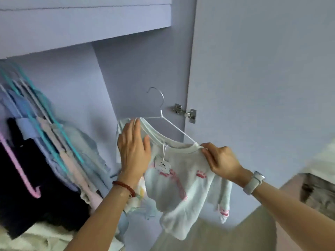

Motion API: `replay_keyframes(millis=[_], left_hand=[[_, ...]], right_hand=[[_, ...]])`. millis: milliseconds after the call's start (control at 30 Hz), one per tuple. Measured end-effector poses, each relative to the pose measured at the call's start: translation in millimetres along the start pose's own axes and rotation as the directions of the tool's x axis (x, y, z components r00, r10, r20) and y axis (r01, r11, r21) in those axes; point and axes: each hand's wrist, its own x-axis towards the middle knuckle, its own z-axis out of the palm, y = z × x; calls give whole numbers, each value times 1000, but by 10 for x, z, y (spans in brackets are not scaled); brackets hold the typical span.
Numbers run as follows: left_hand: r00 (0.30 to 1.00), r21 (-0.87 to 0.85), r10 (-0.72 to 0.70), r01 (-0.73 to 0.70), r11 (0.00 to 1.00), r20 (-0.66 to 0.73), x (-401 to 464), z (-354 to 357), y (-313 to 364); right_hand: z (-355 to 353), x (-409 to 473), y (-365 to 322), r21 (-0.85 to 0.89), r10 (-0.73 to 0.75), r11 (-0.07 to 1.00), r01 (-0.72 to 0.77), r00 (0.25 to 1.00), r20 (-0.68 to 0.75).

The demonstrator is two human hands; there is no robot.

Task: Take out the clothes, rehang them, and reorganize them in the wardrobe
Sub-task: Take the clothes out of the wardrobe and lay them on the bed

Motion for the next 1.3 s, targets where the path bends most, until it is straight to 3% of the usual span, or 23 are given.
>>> replay_keyframes(millis=[133,233,300,467,600,700,800,933,1067,1167,1300], left_hand=[[965,2,47,-49,999,258,-83,561,268],[858,-135,207,-162,978,469,-326,908,659],[788,-236,262,-152,960,557,-610,1069,1017],[691,-425,397,-141,894,605,-1525,1336,2028],[589,-460,544,-303,834,598,-2052,1465,2836],[501,-591,663,-321,740,557,-2290,1547,3436],[431,-677,779,-401,618,456,-2492,1641,4023],[385,-733,859,-465,496,336,-2845,1842,4897],[323,-800,925,-491,345,200,-3276,2016,5795],[148,-837,967,-486,253,207,-3599,2159,6344],[-121,-863,957,-473,177,262,-4007,2463,6805]], right_hand=[[-455,-821,323,-137,75,989,-63,993,86],[-833,-1502,593,-230,212,956,-181,971,115],[-1111,-2009,762,-268,345,914,-305,931,116],[-1743,-3203,1000,-236,642,730,-642,762,-87],[-2017,-3958,950,-190,736,644,-741,668,-110],[-2176,-4378,899,-188,784,582,-791,607,-128],[-2344,-4709,858,-176,815,435,-883,469,-340],[-2680,-5045,861,-9,821,169,-986,146,-553],[-3102,-5355,942,141,715,4,-990,-95,-693],[-3505,-5618,1094,298,598,-87,-950,-290,-747],[-4036,-6003,1356,360,508,-194,-912,-408,-759]])
